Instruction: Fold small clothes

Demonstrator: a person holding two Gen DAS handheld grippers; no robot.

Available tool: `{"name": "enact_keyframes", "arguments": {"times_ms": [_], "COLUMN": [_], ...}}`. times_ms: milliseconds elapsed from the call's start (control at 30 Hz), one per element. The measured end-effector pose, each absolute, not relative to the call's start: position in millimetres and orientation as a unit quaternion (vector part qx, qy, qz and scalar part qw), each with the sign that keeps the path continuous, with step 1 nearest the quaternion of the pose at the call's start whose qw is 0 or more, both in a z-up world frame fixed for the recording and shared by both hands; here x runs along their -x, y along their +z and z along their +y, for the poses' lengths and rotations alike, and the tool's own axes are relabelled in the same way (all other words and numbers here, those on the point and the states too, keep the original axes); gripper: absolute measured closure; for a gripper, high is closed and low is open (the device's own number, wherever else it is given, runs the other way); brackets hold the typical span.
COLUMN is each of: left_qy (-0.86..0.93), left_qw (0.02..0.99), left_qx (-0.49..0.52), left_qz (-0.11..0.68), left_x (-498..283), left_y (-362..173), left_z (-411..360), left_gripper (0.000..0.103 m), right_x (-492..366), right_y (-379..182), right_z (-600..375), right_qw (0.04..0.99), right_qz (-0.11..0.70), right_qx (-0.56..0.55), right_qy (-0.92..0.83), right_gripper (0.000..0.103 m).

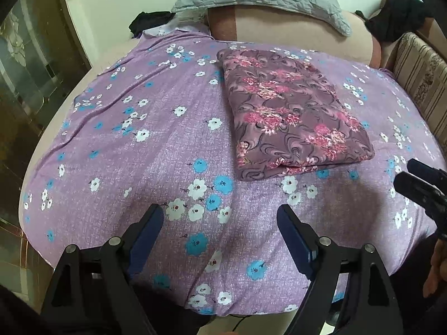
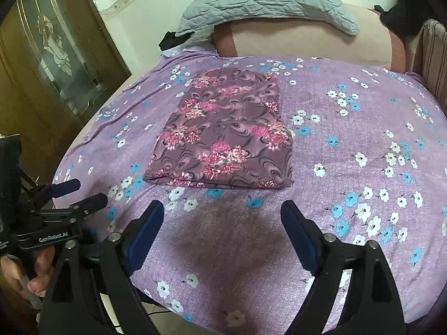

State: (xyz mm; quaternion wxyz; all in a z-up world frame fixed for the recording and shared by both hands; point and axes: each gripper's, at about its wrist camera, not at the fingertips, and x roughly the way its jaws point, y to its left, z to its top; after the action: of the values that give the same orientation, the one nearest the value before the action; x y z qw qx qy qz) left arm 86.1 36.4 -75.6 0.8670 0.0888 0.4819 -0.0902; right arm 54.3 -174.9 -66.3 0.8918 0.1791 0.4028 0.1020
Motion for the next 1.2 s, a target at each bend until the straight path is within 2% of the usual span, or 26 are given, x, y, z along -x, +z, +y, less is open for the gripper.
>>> {"name": "enact_keyframes", "arguments": {"times_ms": [200, 400, 1200], "left_qy": [-0.087, -0.083, -0.08], "left_qw": [0.872, 0.876, 0.884], "left_qx": [-0.105, -0.105, -0.102], "left_qz": [0.471, 0.463, 0.449], "left_x": [-99, -115, -150], "left_y": [-67, -58, -57], "left_z": [26, 18, -2], "left_gripper": [0.019, 0.019, 0.019], "right_x": [-62, -75, -124], "right_y": [-63, -59, -51], "right_z": [-175, -174, -177], "right_qw": [0.892, 0.894, 0.897], "right_qz": [0.408, 0.407, 0.405], "right_qx": [-0.165, -0.157, -0.135], "right_qy": [0.103, 0.103, 0.112], "right_gripper": [0.008, 0.005, 0.003]}}
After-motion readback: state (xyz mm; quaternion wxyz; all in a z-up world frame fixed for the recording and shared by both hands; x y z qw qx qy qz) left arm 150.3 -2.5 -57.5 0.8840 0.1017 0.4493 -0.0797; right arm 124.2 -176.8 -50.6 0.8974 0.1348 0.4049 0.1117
